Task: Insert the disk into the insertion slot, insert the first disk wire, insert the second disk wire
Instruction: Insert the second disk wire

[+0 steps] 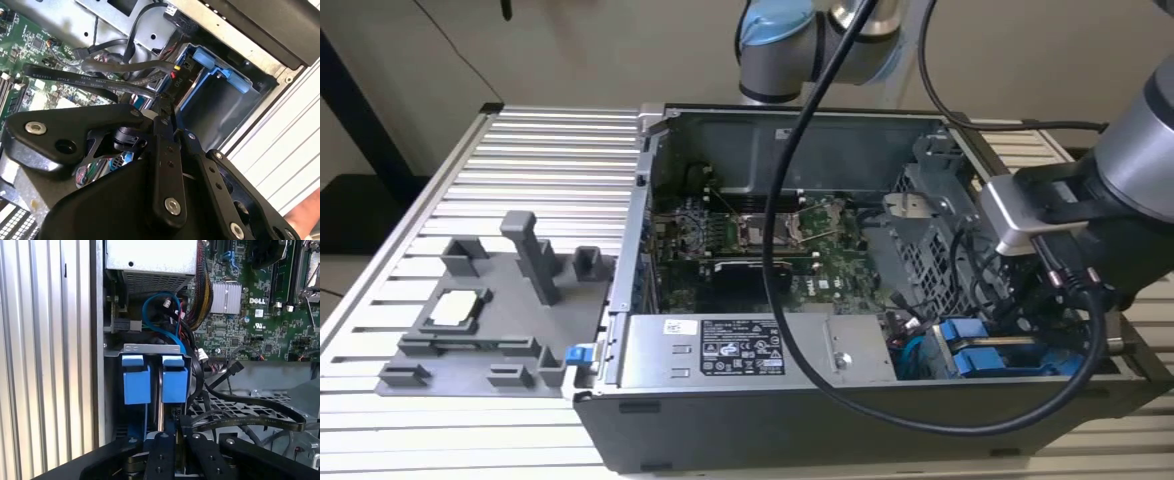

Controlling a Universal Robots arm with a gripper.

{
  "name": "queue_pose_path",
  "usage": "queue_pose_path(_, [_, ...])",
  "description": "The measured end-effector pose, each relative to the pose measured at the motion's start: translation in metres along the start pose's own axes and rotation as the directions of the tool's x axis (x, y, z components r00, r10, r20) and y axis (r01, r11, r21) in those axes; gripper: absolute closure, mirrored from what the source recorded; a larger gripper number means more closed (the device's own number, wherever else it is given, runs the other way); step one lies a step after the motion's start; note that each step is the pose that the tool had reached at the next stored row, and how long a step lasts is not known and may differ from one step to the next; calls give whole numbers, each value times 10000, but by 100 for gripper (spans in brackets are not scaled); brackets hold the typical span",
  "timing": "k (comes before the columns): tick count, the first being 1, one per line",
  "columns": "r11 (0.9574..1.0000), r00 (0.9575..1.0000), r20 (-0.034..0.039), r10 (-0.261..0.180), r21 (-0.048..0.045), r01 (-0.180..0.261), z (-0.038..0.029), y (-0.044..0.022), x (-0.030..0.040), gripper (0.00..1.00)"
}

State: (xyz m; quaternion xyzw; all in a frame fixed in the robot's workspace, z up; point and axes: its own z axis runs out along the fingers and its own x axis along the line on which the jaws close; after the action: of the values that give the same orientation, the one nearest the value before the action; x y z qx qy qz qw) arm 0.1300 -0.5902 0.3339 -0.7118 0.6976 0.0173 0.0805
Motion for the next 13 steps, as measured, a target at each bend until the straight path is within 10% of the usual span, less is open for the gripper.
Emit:
queue_pose_path(7, [10000, 10000, 15, 5, 2, -5, -9, -1, -1, 76])
queue_pose_path(13, [10000, 10000, 13, 11, 2, -11, -274, -25, -38, 76])
